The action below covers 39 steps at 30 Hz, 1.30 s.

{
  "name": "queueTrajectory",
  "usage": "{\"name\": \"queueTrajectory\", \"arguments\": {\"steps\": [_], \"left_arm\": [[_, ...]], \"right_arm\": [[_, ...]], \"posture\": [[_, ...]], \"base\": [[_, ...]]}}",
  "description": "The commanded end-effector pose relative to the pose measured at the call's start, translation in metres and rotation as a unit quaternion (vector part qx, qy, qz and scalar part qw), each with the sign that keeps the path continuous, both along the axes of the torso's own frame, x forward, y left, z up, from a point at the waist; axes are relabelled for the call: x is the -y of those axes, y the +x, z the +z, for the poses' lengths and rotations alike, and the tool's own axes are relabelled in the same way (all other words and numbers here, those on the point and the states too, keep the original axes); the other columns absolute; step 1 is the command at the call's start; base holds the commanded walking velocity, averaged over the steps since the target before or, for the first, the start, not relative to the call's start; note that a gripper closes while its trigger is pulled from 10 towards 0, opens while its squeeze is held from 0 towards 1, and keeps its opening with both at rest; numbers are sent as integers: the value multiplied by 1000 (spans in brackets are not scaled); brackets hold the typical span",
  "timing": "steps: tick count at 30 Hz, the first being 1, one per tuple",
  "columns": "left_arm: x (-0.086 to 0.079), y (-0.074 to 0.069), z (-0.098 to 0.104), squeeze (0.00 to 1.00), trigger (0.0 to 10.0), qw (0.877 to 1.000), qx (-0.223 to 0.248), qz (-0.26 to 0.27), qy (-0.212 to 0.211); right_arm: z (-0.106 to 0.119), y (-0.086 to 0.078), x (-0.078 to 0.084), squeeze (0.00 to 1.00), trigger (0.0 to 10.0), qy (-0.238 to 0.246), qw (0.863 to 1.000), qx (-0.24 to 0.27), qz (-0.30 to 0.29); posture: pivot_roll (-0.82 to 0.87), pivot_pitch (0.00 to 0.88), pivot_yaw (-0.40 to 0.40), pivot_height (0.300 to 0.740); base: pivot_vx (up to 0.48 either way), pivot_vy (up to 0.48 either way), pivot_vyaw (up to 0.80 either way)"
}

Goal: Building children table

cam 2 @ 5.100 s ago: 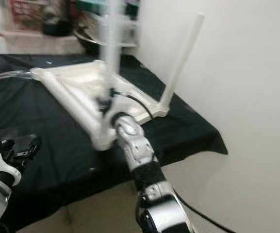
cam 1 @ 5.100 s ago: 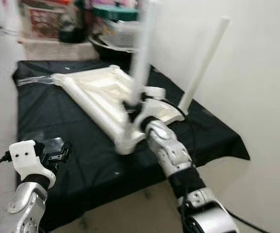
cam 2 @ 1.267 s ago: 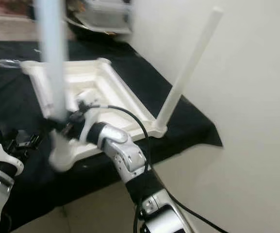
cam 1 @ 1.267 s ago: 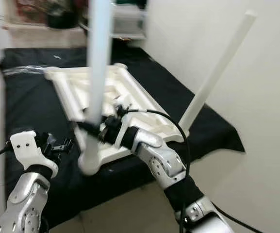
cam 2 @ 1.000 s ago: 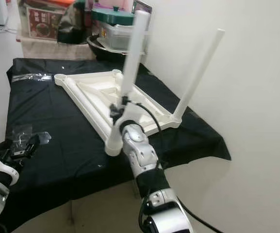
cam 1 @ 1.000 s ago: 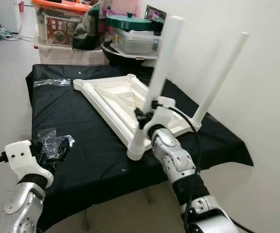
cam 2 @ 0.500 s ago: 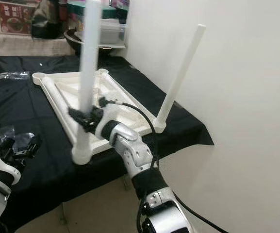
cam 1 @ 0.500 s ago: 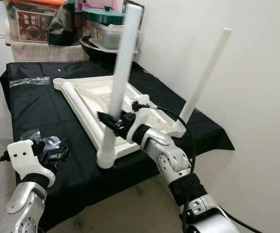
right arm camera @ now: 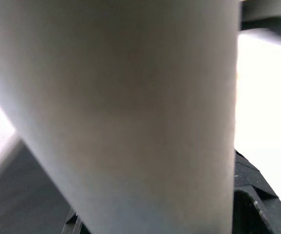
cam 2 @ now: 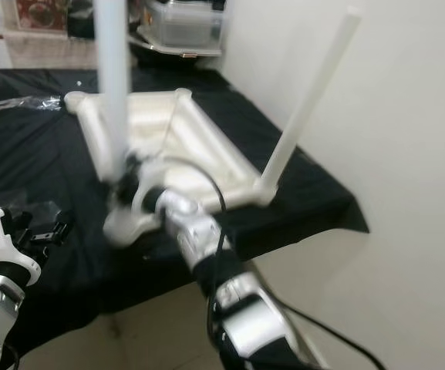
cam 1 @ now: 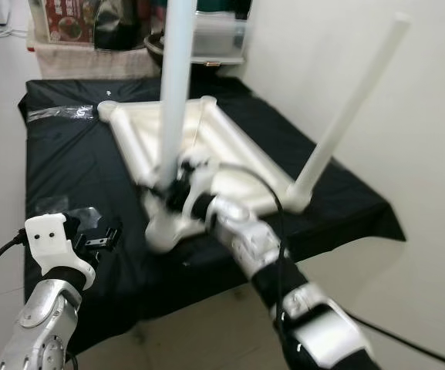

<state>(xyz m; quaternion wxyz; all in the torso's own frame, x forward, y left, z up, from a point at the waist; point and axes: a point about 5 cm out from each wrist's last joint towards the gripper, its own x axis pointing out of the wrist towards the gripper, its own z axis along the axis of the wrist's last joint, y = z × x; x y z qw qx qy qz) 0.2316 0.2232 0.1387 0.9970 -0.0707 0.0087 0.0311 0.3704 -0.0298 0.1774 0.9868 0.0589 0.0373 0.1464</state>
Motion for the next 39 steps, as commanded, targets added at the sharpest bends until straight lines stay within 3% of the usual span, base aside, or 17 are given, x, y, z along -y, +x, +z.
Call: {"name": "queueTrajectory", "arguments": {"steps": [1, 3, 7, 8, 11, 12, 13, 18, 20, 23, 25, 28, 30, 34, 36, 38, 39], "left_arm": [[5, 2, 3, 0, 10000, 1000, -3, -14, 15], [9, 6, 1, 0, 10000, 998, -25, -28, 55], [14, 9, 0, 0, 10000, 995, -32, -42, 83], [17, 13, -1, 0, 10000, 993, -35, -58, 92], [19, 16, -2, 0, 10000, 992, -35, -74, 93], [18, 17, -2, 0, 10000, 992, -34, -74, 91], [18, 17, -2, 0, 10000, 993, -33, -72, 92], [15, 17, -1, 0, 10000, 993, -33, -60, 96], [13, 16, -1, 0, 10000, 993, -34, -54, 97], [12, 17, -1, 0, 10000, 993, -34, -53, 98], [12, 18, -1, 0, 10000, 993, -33, -53, 98], [13, 19, -1, 0, 10000, 993, -32, -53, 97], [14, 22, -1, 0, 10000, 994, -29, -54, 94], [14, 22, -1, 0, 10000, 994, -27, -54, 92], [14, 22, -1, 0, 10000, 994, -25, -52, 90], [14, 22, -1, 0, 10000, 994, -25, -52, 90], [14, 22, -1, 0, 10000, 995, -24, -52, 87]], "right_arm": [[-23, -4, 22, 0, 0, -11, 994, -55, -97], [-25, -11, 53, 0, 0, -27, 984, -45, -170], [-26, -15, 62, 0, 0, -34, 984, -41, -173], [-23, -21, 68, 0, 10000, -32, 989, -31, -140], [-9, -29, 66, 0, 10000, -36, 997, 21, -65], [0, -31, 62, 384, 10000, -26, 998, 55, -32], [8, -33, 58, 1000, 10000, -15, 997, 79, -11], [32, -44, 28, 1000, 10000, 35, 986, 118, 114], [49, -64, 10, 0, 10000, 45, 954, 153, 253], [52, -74, 6, 0, 10000, 34, 934, 162, 317], [46, -83, 4, 0, 10000, -4, 890, 157, 429], [42, -81, 4, 0, 10000, -28, 877, 155, 453], [30, -75, -1, 0, 10000, -69, 848, 140, 506], [24, -66, -7, 0, 10000, -78, 851, 127, 503], [15, -44, -18, 0, 10000, -86, 885, 106, 445], [15, -44, -18, 0, 10000, -86, 885, 106, 445], [16, -28, -16, 0, 0, -75, 923, 98, 364]], "posture": [[90, 0, -66, 740], [63, 0, -30, 740], [53, 0, -15, 740], [35, 0, 3, 740], [34, 0, 4, 740], [35, 0, 3, 740], [39, 0, 0, 740], [65, 0, -12, 740], [84, 0, -24, 740], [97, 0, -34, 740], [111, 0, -47, 740], [120, 0, -55, 740], [139, 0, -72, 740], [139, 0, -77, 740], [142, 0, -81, 740], [142, 0, -81, 740], [125, 0, -73, 740]], "base": [[0, 0, 0], [0, 0, 0], [0, 0, 0], [0, 0, 0], [0, 0, 0], [0, 0, 0], [0, 0, 0], [0, 0, 0], [0, 0, 0], [0, 0, 0], [0, 0, 0], [0, 0, 0], [0, 0, 0], [0, 0, 0], [0, 0, 0], [0, 0, 0], [0, 0, 0]]}}
